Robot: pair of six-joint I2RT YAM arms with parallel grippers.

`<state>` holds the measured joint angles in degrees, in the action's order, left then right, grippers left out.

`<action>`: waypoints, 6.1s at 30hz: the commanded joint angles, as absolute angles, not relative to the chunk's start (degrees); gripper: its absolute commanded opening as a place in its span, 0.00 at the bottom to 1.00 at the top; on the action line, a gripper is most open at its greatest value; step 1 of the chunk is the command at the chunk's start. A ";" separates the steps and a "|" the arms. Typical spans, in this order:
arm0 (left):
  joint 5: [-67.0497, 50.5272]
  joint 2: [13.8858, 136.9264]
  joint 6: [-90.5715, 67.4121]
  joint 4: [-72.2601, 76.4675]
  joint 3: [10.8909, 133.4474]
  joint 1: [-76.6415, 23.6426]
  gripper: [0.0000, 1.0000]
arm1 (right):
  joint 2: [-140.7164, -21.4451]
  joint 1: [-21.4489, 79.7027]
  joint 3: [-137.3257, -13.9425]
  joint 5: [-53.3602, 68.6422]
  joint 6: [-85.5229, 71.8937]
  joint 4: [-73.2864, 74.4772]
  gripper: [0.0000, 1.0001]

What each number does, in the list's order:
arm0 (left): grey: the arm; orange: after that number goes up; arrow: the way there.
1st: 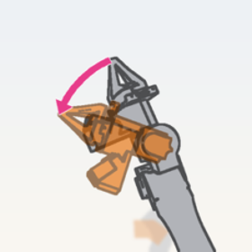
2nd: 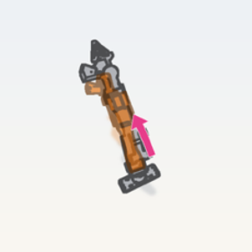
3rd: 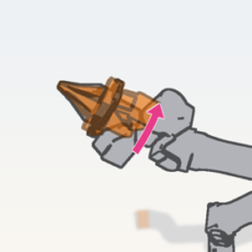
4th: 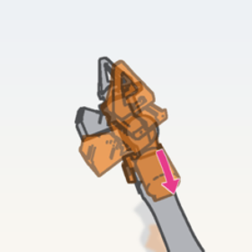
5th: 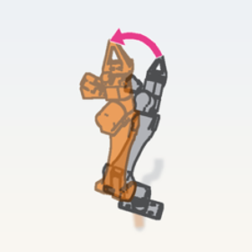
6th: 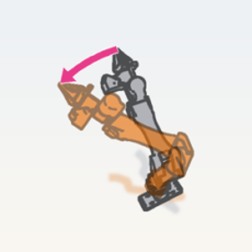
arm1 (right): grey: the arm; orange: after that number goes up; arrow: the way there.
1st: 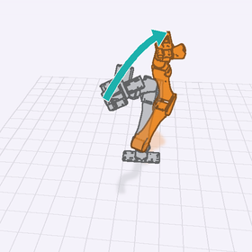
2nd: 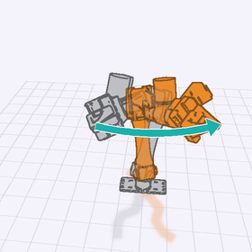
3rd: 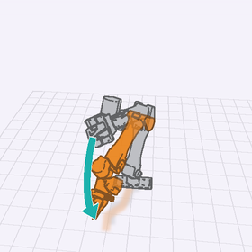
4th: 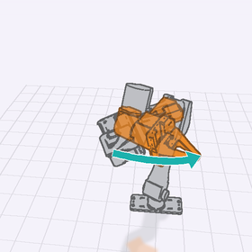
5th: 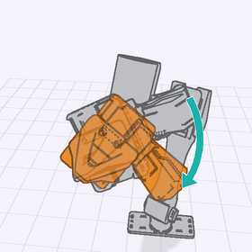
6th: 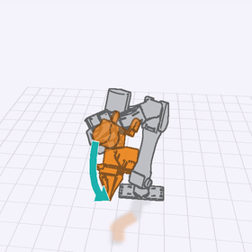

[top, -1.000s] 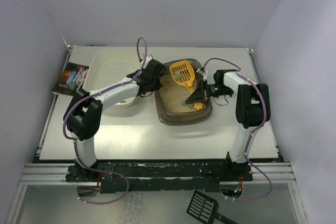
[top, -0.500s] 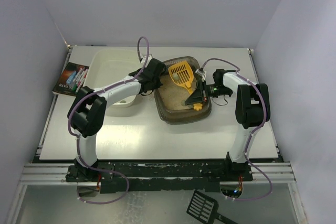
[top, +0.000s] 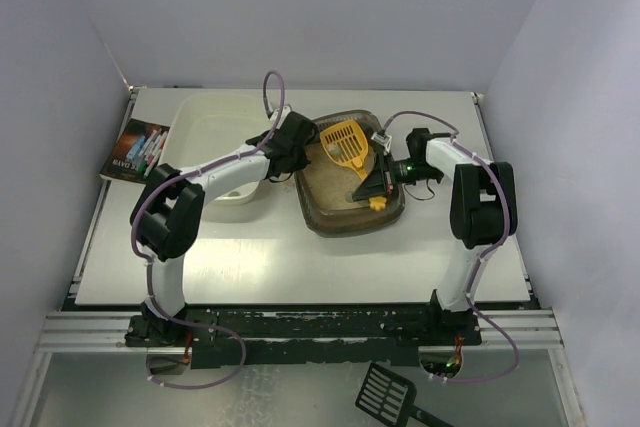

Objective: Clean the litter box

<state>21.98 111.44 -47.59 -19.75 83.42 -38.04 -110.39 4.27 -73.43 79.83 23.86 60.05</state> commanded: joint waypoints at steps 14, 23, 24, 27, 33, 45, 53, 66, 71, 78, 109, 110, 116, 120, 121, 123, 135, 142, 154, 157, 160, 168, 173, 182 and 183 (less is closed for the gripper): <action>31.59 111.43 -40.62 -21.83 84.09 -34.83 0.12 | -90.76 2.43 -63.04 72.12 4.57 50.60 0.00; 32.47 110.18 -38.92 -20.21 83.31 -36.68 0.12 | -91.92 1.87 -58.90 78.80 8.38 47.98 0.00; 32.48 110.09 -38.79 -20.26 83.32 -36.75 0.12 | -92.87 1.91 -59.53 79.13 9.37 48.62 0.00; 32.62 109.64 -38.49 -19.94 82.88 -36.86 0.12 | -96.04 1.93 -62.56 81.47 15.91 53.84 0.00; 32.69 108.94 -38.31 -19.18 82.09 -36.85 0.12 | -103.95 2.00 -70.25 85.25 34.28 70.25 0.00; 30.34 110.69 -38.91 -20.66 84.16 -37.14 0.12 | -108.81 3.35 -74.51 86.81 44.47 78.88 0.00; 30.33 111.92 -39.05 -22.29 87.13 -38.27 0.12 | -112.14 4.49 -73.57 87.54 45.83 78.91 0.00; 29.09 111.08 -39.78 -21.61 85.88 -38.75 0.13 | -118.83 6.19 -75.42 88.35 46.63 79.01 0.00; 27.96 113.13 -40.75 -23.69 88.48 -38.87 0.12 | -119.89 7.03 -74.93 88.70 47.33 79.04 0.00; 27.77 113.30 -40.86 -23.62 88.82 -39.25 0.12 | -121.61 8.01 -77.69 88.59 48.19 78.96 0.00; 27.61 114.67 -41.46 -25.26 92.23 -39.34 0.12 | -119.96 8.78 -87.85 92.05 47.58 78.96 0.00; 27.48 114.81 -41.48 -25.35 92.40 -39.35 0.12 | -119.85 8.78 -87.93 92.26 47.55 79.01 0.00; 27.42 114.96 -41.49 -25.80 93.32 -39.49 0.15 | -119.32 8.67 -87.01 92.69 48.55 78.93 0.00; 27.60 114.83 -41.25 -25.66 93.53 -39.80 0.22 | -118.39 8.68 -86.74 92.74 48.89 78.93 0.00; 27.66 114.87 -41.10 -25.81 93.78 -39.80 0.25 | -117.92 8.63 -86.44 92.75 49.08 78.97 0.00; 27.78 115.03 -40.94 -26.21 94.37 -39.97 0.30 | -117.21 8.67 -85.49 92.73 49.54 78.99 0.00; 28.79 114.17 -40.06 -26.04 95.04 -41.98 0.70 | -113.85 8.51 -81.39 92.77 51.78 78.99 0.00; 32.70 112.40 -36.66 -27.32 97.32 -42.32 0.82 | -111.67 8.31 -80.27 92.73 52.29 79.00 0.00; 32.38 106.97 -31.10 -30.35 95.45 -36.02 0.81 | -110.75 8.33 -80.38 92.84 52.40 79.00 0.00; 30.48 106.15 -30.39 -30.32 94.40 -34.26 0.81 | -109.92 8.35 -79.80 92.75 53.05 78.90 0.00; 27.66 105.94 -29.00 -30.56 94.92 -32.56 0.80 | -108.73 8.35 -79.71 92.13 53.32 78.86 0.00; 21.46 105.53 -27.16 -36.12 100.82 -28.08 0.78 | -106.69 8.35 -82.79 89.63 46.04 75.07 0.00; 21.99 100.40 -22.80 -35.66 99.04 -26.53 0.94 | -102.61 9.31 -78.35 78.69 10.18 47.78 0.00; 12.68 89.03 -19.81 -32.42 88.60 -18.78 0.99 | -90.68 8.02 -71.56 67.65 7.67 44.92 0.00; 10.04 88.47 -19.52 -32.52 88.24 -17.35 0.99 | -89.35 7.59 -71.59 66.16 7.85 45.43 0.00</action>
